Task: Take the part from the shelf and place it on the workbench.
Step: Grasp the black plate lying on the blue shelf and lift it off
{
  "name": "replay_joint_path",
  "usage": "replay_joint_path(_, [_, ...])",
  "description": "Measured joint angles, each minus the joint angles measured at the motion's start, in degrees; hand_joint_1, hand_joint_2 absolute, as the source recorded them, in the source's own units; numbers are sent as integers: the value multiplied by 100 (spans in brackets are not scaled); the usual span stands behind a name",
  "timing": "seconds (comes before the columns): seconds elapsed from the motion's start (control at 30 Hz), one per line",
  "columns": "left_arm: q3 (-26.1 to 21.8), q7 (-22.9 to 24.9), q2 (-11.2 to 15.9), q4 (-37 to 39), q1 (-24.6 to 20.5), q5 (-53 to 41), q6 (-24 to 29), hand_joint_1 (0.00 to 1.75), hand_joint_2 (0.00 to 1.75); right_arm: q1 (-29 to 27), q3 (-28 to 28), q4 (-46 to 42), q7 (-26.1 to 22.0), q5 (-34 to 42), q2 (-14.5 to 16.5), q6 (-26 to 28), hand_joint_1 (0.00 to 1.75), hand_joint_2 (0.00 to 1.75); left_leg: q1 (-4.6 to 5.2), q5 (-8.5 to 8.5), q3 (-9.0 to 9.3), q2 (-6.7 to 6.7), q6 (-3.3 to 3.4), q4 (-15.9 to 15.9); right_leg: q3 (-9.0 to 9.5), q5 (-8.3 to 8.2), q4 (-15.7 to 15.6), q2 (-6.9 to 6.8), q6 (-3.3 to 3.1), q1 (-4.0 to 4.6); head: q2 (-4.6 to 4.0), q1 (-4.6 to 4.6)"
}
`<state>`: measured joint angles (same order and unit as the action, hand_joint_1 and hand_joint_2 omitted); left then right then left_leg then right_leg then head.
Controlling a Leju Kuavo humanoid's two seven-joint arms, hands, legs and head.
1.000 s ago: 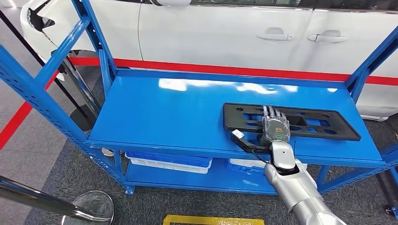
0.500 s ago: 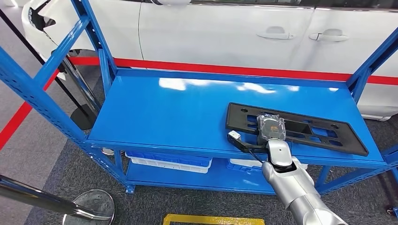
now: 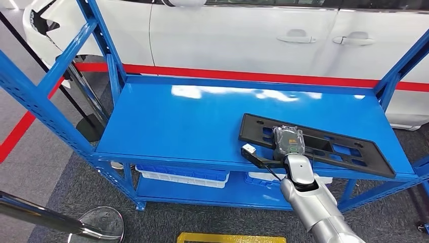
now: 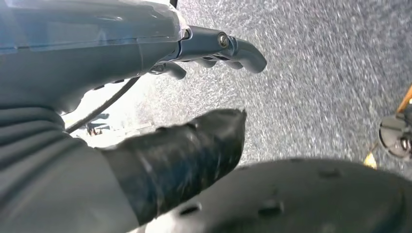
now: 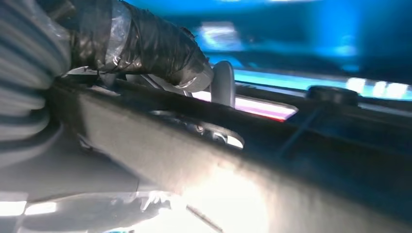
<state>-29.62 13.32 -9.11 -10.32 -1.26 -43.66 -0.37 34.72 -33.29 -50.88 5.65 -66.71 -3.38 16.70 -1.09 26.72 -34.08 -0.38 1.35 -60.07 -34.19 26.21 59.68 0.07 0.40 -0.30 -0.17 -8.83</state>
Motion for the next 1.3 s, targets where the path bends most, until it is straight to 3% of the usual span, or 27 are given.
replay_joint_path(0.07, [-20, -12, -2, 1, -1, -23, 14, 0, 175, -50, 11, -78, -2, 28, -30, 2, 175, 175, -20, -32, 6, 9, 65, 37, -96, 168, 222, 0, 55, -17, 0, 0])
replay_joint_path(0.17, [-18, -20, -6, 2, 1, -192, 37, 0, 175, -290, 81, -353, -129, 197, -234, 24, 175, 175, -24, -44, -4, 6, 107, 51, -558, 672, 1232, -3, 138, -42, 0, 0])
replay_joint_path(0.2, [-7, -14, -7, 2, 3, -263, 58, 0, 175, -432, 128, -501, -230, 280, -357, 56, 175, 175, -24, -42, -4, -9, 112, 50, -677, 735, 1484, -4, 152, -49, 0, 0])
replay_joint_path(0.23, [6, -10, -7, 2, 7, -319, 96, 0, 175, -578, 190, -669, -348, 357, -497, 99, 175, 175, -24, -39, 1, -31, 116, 49, -710, 695, 1546, -4, 155, -54, 0, 0])
replay_joint_path(0.27, [21, -18, -6, 1, 12, -356, 141, 0, 175, -713, 270, -851, -473, 423, -638, 144, 175, 175, -24, -37, 9, -54, 117, 49, -641, 555, 1387, -3, 144, -54, 0, 0])
replay_joint_path(0.33, [38, -65, -3, 1, 22, -349, 183, 0, 175, -915, 463, -1242, -766, 480, -851, 258, 175, 175, -22, -30, 24, -81, 110, 50, -278, 172, 598, -4, 80, -36, 0, 0])
replay_joint_path(0.4, [40, -98, 3, 1, 28, -289, 134, 0, 175, -1014, 594, -1610, -1065, 431, -960, 390, 175, 175, -9, -25, 18, -70, 76, 56, -29, -32, 20, 2, 11, 11, 0, 0])
replay_joint_path(0.47, [38, -89, 11, 2, 28, -238, 81, 0, 175, -1040, 619, -1900, -1189, 318, -988, 449, 175, 175, -2, -28, 19, -32, 19, 81, -19, -56, -67, 32, -27, 44, 0, 0])
replay_joint_path(0.57, [37, -69, 19, 1, 7, -213, 61, 0, 175, -1075, 617, -2197, -1161, 216, -985, 436, 175, 175, 11, 102, -24, -1, -60, -47, 22, -114, -177, 37, -112, -11, 0, -3])
replay_joint_path(0.67, [35, -54, 23, 1, 4, -208, 61, 0, 175, -1098, 612, -2343, -1125, 177, -979, 457, 175, 175, 8, 624, -453, 4, -87, -974, 29, -134, -210, -10, -173, -9, 0, -5])
replay_joint_path(0.7, [31, -44, 24, 1, 9, -198, 61, 0, 175, -1105, 603, -2371, -1128, 121, -974, 484, 175, 175, 7, 735, -602, 4, -94, -1289, 20, -131, -199, -21, -178, 4, 0, -5])
replay_joint_path(0.73, [19, -28, 24, 1, 17, -178, 61, 0, 175, -1106, 575, -2405, -1144, 20, -968, 532, 175, 175, 8, 739, -672, 4, -97, -1439, 10, -125, -183, -28, -184, 16, 0, -5])
replay_joint_path(0.77, [0, -4, 24, 2, 23, -156, 60, 0, 175, -1093, 532, -2452, -1164, -117, -960, 599, 175, 175, 9, 633, -635, 4, -91, -1372, 1, -117, -159, -28, -188, 25, 0, -5])
replay_joint_path(0.87, [-54, 112, 25, 1, 21, -125, 34, 0, 175, -985, 315, -2680, -1096, -659, -895, 898, 175, 175, 31, 139, -125, 4, -15, -358, -24, -64, -57, 4, -179, 45, 0, -5])
replay_joint_path(0.93, [-67, 186, 24, 1, 4, -131, 14, 0, 175, -922, 163, -2839, -895, -1084, -857, 1118, 175, 175, 57, 54, 50, -7, 42, -5, -48, -51, -7, 16, -135, 50, 0, -4])
replay_joint_path(1.0, [-84, 231, 16, 1, -6, -146, 14, 0, 175, -904, 21, -2967, -683, -1525, -856, 1343, 175, 175, 66, 14, 56, -23, 82, 25, -64, -76, 2, 10, -75, 49, 0, -4])
replay_joint_path(1.07, [-100, 250, 4, 1, -4, -172, 33, 0, 175, -900, -106, -3070, -515, -1808, -893, 1586, 175, 175, 42, -52, 51, -16, 125, 81, -100, 41, 94, 6, -18, 40, 0, -3])
replay_joint_path(1.13, [-113, 252, -4, 2, 1, -195, 62, 0, 175, -885, -234, -3144, -404, -1896, -957, 1780, 175, 175, 16, -105, 22, 6, 154, 119, -265, 438, 568, 3, 42, 11, 0, -2])
replay_joint_path(1.2, [-131, 248, -4, 2, 7, -207, 83, 0, 175, -875, -393, -3179, -358, -1911, -1017, 1856, 175, 175, 15, -137, -40, 21, 162, 108, -503, 828, 1275, -1, 96, -26, 0, -1])
replay_joint_path(1.23, [-142, 245, -5, 2, 8, -211, 91, 0, 175, -872, -483, -3195, -328, -1914, -1047, 1866, 175, 175, 15, -154, -75, 26, 159, 95, -548, 885, 1471, -2, 114, -43, 0, -2])
replay_joint_path(1.27, [-155, 243, -6, 2, 5, -212, 97, 0, 175, -859, -583, -3220, -265, -1915, -1083, 1870, 175, 175, 14, -170, -112, 27, 152, 80, -493, 836, 1467, -3, 126, -59, 0, -2])
replay_joint_path(1.3, [-167, 242, -10, 2, 2, -214, 102, 0, 175, -825, -687, -3255, -169, -1915, -1124, 1876, 175, 175, 13, -185, -144, 24, 144, 63, -327, 698, 1239, -4, 130, -75, 0, -1])
